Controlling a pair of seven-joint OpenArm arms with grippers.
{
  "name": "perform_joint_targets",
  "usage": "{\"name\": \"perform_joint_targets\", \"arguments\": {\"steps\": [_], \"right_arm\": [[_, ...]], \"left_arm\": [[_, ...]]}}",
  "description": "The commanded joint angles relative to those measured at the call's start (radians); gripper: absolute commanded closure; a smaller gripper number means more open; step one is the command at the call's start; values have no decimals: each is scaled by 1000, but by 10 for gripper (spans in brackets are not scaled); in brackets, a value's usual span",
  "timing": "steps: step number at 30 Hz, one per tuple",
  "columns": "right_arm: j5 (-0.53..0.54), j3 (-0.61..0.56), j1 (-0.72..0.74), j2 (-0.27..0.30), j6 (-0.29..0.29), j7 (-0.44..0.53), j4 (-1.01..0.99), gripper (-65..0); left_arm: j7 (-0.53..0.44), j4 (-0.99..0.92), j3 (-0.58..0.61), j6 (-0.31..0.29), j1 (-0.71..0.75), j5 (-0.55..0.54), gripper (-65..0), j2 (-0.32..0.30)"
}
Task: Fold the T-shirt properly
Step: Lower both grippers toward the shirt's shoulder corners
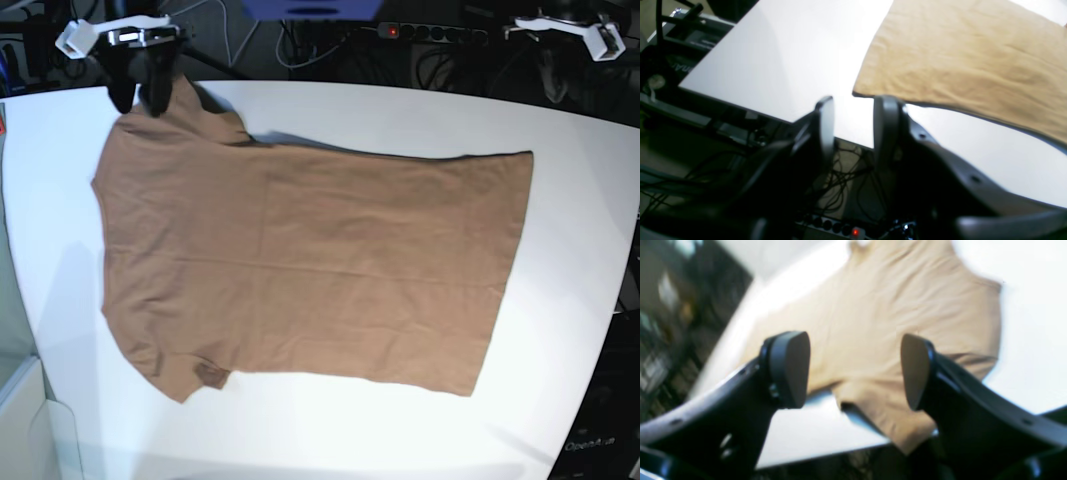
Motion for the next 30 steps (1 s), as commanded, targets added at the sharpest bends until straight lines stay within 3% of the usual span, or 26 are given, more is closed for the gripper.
{"name": "perform_joint_targets", "arguments": {"steps": [1, 4, 8, 11, 16, 23, 30], "right_arm": [[17, -2, -14, 18, 19, 13, 14, -415], [128, -2, 10, 53, 21, 2, 10, -415], [326, -37, 62, 141, 22, -78, -21, -415], [415, -59, 93, 165, 22, -98, -58, -414], [429, -54, 96, 161, 22, -99, -93, -414], [429, -56, 95, 141, 22, -99, -158, -414], [429, -59, 113, 125, 22, -110, -214, -414]], "left_arm": [[-26, 17, -15, -3, 5, -1, -192, -6], [-24, 12, -17, -3, -10, -1, -192, -6], [-24, 14, -23, -3, -12, 1, -192, -6], [-23, 12, -23, -3, -24, 1, -192, -6], [-17, 5, -23, -3, -33, 1, -192, -6], [145, 12, -23, -3, -96, 1, -192, -6], [152, 14, -23, -3, -109, 1, -192, -6]]}}
